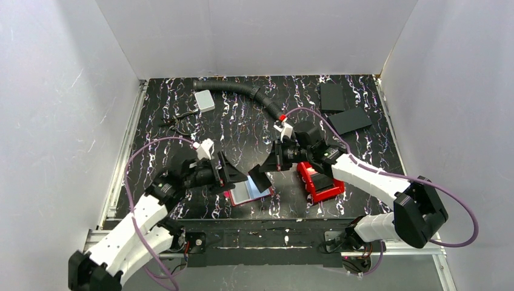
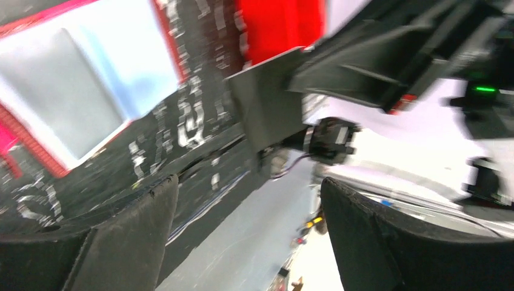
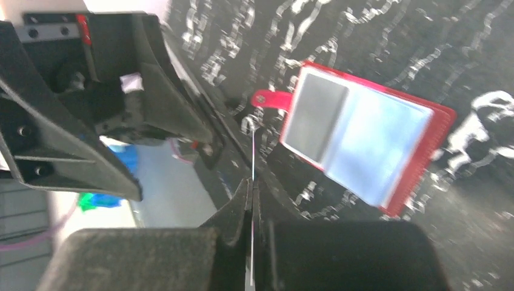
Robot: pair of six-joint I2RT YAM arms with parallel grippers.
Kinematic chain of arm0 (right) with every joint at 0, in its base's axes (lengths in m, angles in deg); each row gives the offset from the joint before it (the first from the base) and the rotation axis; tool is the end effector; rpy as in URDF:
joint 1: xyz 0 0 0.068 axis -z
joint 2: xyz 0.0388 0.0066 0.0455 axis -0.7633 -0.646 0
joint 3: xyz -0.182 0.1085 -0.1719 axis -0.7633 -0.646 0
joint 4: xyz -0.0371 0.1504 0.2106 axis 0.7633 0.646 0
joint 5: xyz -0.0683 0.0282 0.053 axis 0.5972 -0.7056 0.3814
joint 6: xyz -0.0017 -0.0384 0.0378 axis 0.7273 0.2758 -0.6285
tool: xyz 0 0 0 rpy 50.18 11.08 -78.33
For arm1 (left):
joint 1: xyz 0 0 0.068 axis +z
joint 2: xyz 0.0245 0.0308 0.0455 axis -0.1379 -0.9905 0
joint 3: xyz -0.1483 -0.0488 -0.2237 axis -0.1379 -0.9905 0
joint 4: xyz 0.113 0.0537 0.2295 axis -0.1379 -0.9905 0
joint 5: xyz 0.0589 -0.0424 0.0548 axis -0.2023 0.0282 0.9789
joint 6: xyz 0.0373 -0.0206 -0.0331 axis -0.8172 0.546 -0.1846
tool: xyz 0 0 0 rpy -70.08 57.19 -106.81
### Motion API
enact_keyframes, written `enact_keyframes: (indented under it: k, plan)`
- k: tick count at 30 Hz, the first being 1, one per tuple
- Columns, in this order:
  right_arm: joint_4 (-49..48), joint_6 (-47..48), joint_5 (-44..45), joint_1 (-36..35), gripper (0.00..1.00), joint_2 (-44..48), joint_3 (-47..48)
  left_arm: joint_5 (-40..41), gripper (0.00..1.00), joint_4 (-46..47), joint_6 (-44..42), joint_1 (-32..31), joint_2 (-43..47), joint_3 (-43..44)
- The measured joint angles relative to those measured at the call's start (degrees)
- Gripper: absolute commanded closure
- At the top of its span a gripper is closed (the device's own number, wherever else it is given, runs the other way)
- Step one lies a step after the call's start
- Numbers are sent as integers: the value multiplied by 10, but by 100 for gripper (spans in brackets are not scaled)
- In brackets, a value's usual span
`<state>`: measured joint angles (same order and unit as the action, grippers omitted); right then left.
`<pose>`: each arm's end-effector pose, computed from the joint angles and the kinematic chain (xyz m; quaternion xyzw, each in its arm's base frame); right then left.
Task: Put the credit cards into the card holder
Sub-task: Insert the credit card into the card holder.
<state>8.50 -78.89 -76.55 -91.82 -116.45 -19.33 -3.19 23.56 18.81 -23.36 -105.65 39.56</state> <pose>0.2043 0.2078 0.2599 -0.1734 0.8366 0.4666 0.2286 0.1493 -0.1107 0.2524 -0.0549 0.8494 -0.4842 0.2025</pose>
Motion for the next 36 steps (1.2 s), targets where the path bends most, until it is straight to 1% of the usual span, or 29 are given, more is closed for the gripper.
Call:
enact_keyframes:
  k: [3, 7, 9, 11, 12, 13, 14, 15, 16, 17, 18, 21, 23, 24, 27, 28, 32, 36]
  plan:
    - [-95, -68, -22, 1, 99, 7, -28, -35, 12, 72, 40, 20, 70, -31]
    - [-203, -160, -39, 1, 99, 29, -51, -56, 13, 124, 68, 23, 102, -33]
    - [-256, -195, -41, 1, 99, 39, -55, -62, 17, 142, 80, 23, 104, -33]
    - [-288, -216, -42, 1, 99, 43, -56, -66, 25, 156, 91, 23, 102, -33]
    - [-307, -226, -43, 1, 99, 43, -57, -67, 26, 165, 99, 23, 98, -33]
    - [-327, -236, -43, 1, 99, 43, -62, -67, 26, 172, 104, 23, 95, -33]
    - [-346, -249, -45, 1, 99, 43, -69, -68, 24, 177, 107, 23, 92, -33]
    - [-356, -254, -45, 1, 99, 43, -75, -68, 18, 179, 108, 23, 90, -33]
    - [-357, -258, -44, 1, 99, 43, -80, -66, 16, 174, 107, 23, 89, -32]
    - [-353, -256, -42, 1, 99, 43, -82, -60, 17, 158, 103, 23, 89, -28]
    - [-336, -242, -38, 1, 99, 42, -80, -52, 20, 137, 98, 23, 89, -23]
    - [-243, -168, -14, 0, 99, 18, -48, 8, 40, 13, 78, 23, 78, 14]
    - [-163, -100, -7, 0, 99, -30, 2, 33, 54, -40, 61, 23, 55, 23]
    - [-139, -75, -8, 0, 99, -52, 18, 38, 59, -53, 60, 24, 40, 21]
    - [-78, -12, -16, 1, 99, -111, 40, 38, 65, -62, 49, 24, -21, 5]
    - [-61, 3, -19, 1, 99, -124, 40, 40, 69, -64, 44, 24, -40, 0]
    - [-23, 40, -42, 1, 99, -177, 47, 46, 79, -68, 17, 25, -82, 0]
    - [-24, 50, -59, 1, 99, -222, 49, 51, 81, -59, -12, 25, -149, 11]
